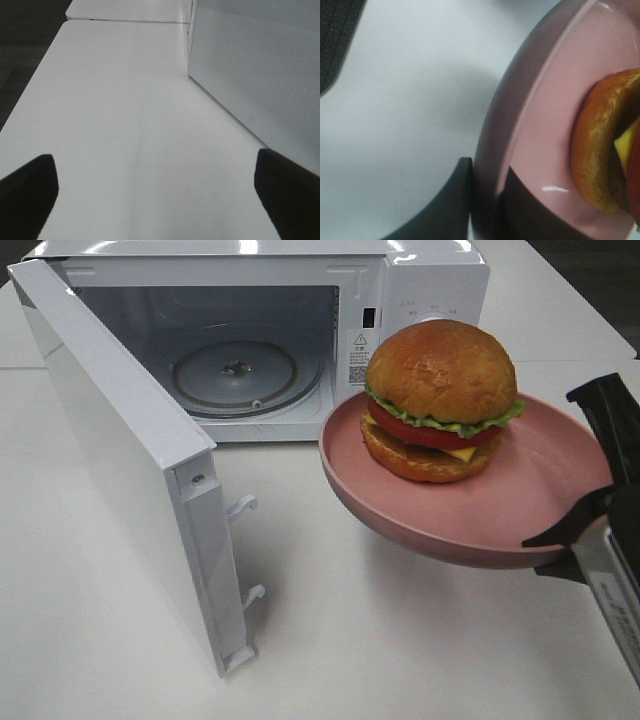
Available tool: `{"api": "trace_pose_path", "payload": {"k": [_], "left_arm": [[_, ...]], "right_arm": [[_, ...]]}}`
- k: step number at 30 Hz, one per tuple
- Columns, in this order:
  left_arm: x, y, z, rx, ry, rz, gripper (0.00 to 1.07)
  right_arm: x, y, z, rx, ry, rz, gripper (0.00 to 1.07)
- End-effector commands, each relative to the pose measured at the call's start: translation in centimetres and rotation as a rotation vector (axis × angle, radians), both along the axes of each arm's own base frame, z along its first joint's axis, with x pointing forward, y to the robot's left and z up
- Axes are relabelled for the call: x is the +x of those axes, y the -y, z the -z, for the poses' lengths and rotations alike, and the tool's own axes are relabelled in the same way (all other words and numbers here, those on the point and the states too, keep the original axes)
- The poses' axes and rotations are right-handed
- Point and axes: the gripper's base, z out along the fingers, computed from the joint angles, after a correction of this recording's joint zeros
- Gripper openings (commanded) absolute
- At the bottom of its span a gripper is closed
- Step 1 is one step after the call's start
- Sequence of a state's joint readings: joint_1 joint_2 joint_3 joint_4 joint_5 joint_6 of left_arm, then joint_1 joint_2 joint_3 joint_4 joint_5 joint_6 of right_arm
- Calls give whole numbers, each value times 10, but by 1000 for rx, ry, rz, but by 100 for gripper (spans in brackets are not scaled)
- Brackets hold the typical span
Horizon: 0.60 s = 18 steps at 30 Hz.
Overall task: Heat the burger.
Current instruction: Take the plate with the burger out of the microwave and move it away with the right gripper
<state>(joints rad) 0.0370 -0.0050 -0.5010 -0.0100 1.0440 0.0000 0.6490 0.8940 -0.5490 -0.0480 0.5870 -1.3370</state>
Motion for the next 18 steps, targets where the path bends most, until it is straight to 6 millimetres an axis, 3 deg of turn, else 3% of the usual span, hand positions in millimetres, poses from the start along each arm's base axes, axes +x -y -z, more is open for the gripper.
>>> {"api": "trace_pose_path", "payload": {"k": [1, 18], "left_arm": [[-3, 0, 0, -1, 30, -1, 100], [-3, 0, 0, -1, 30, -1, 100]], "right_arm": [[-9, 10, -6, 24, 70, 2, 0], [-33, 38, -10, 28, 106, 118, 0]]}}
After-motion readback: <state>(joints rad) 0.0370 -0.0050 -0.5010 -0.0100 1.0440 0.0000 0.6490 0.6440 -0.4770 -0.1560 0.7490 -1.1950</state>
